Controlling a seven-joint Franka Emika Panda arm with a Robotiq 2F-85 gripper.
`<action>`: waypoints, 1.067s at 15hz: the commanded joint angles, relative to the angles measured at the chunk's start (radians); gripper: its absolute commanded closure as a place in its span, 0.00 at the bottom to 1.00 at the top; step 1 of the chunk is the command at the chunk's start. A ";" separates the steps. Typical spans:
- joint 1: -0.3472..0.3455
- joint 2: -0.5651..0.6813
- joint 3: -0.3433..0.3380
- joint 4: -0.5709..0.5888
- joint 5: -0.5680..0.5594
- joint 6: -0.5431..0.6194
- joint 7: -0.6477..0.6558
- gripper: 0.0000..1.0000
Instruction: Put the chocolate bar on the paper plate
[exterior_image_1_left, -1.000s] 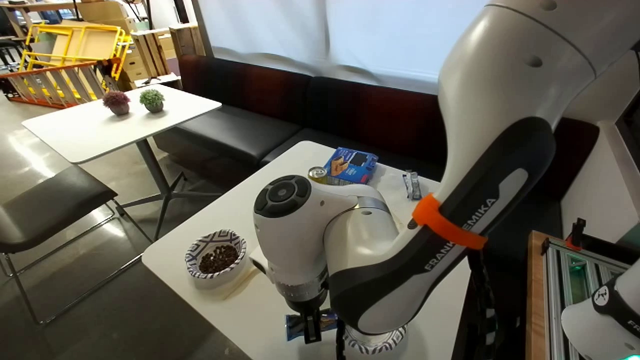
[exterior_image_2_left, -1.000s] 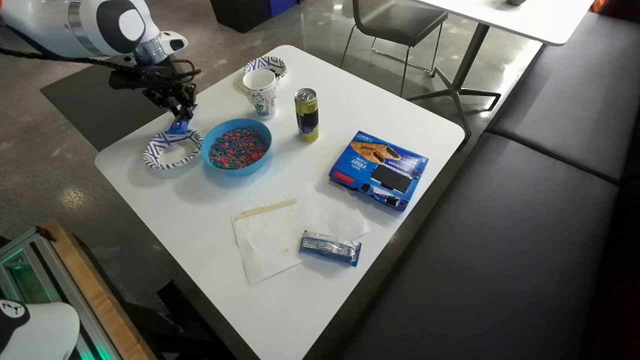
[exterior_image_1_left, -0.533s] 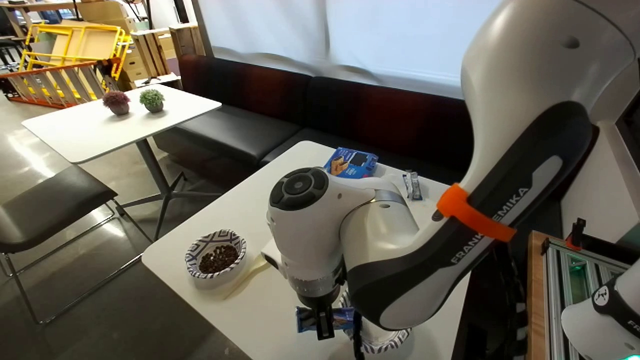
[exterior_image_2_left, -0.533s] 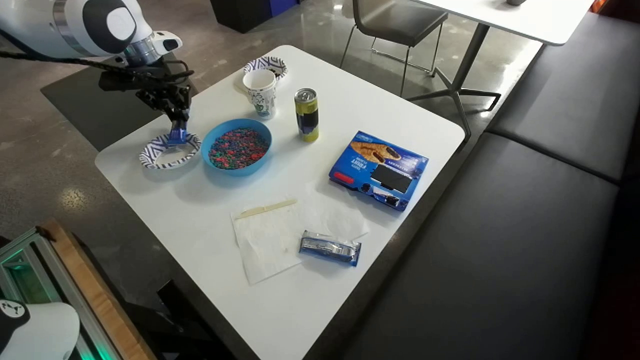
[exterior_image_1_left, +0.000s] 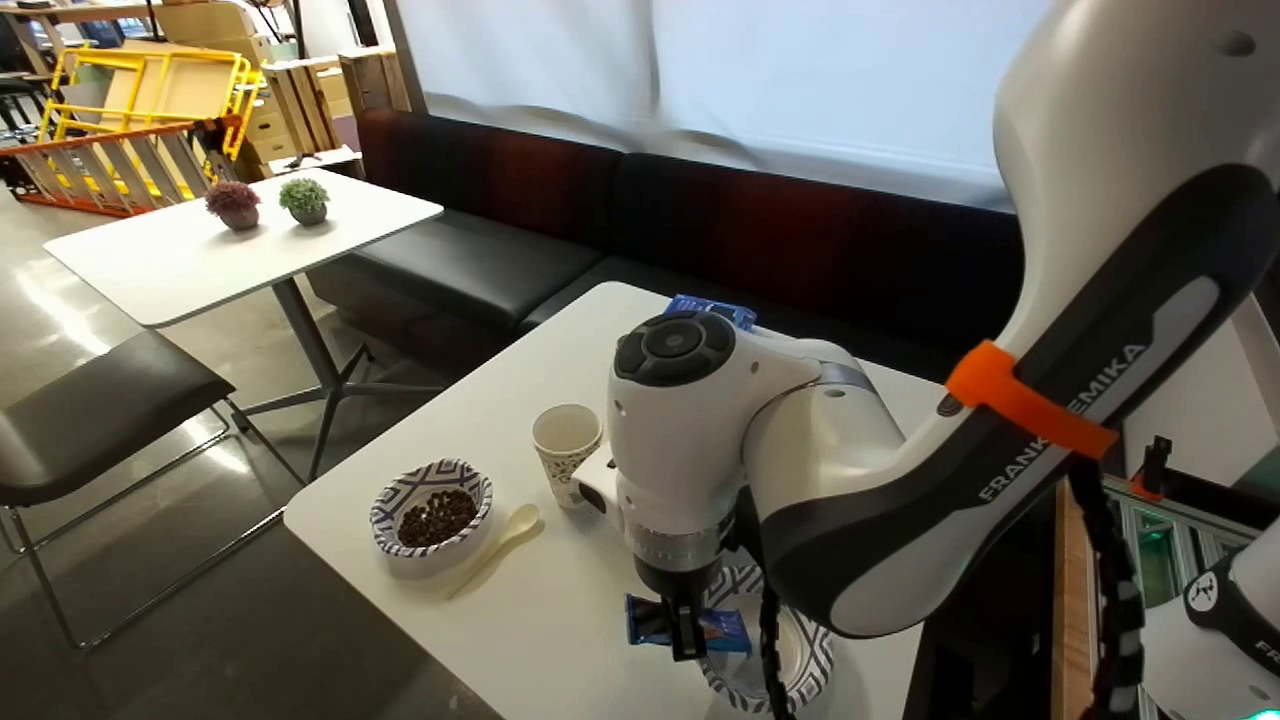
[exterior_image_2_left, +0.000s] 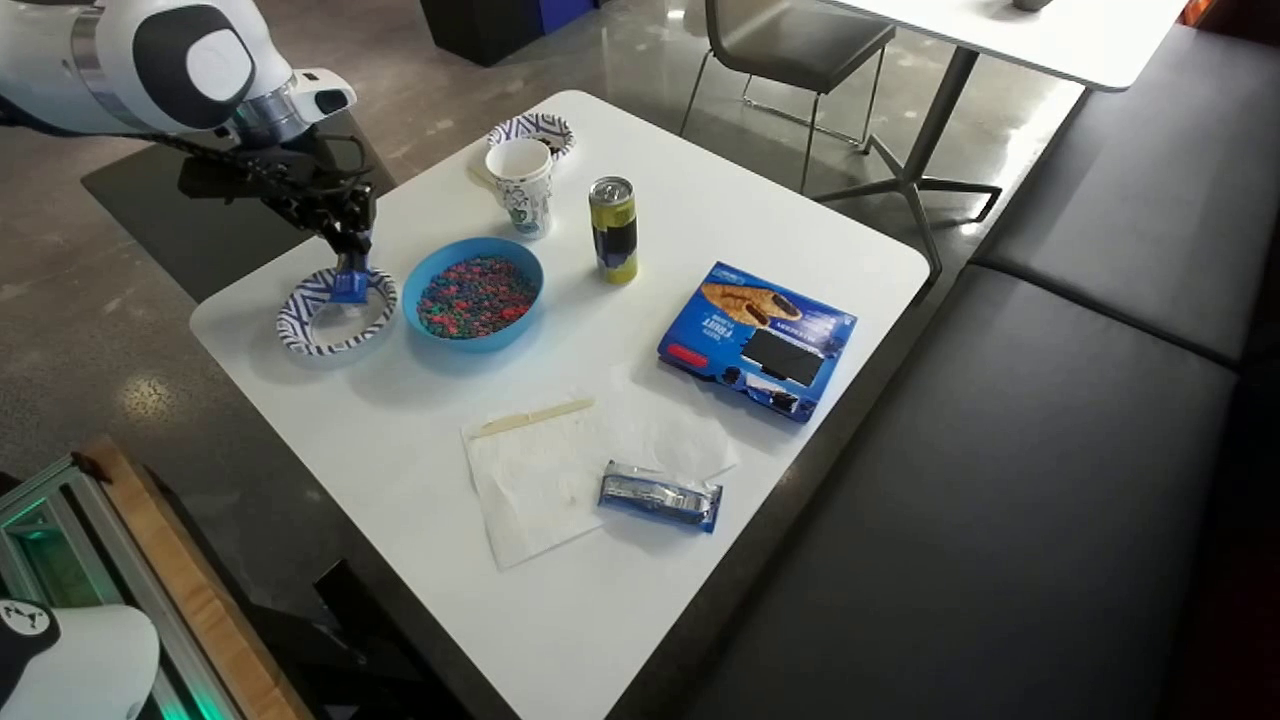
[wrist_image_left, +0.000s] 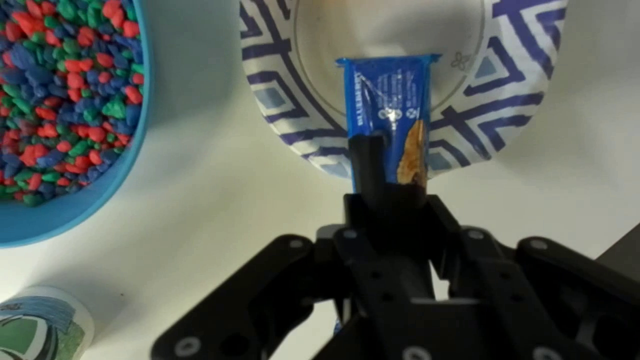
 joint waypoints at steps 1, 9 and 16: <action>-0.021 -0.076 0.014 -0.098 0.034 0.047 0.003 0.68; -0.033 -0.150 0.018 -0.186 0.076 0.066 0.004 0.66; -0.042 -0.182 0.021 -0.232 0.113 0.071 -0.007 0.69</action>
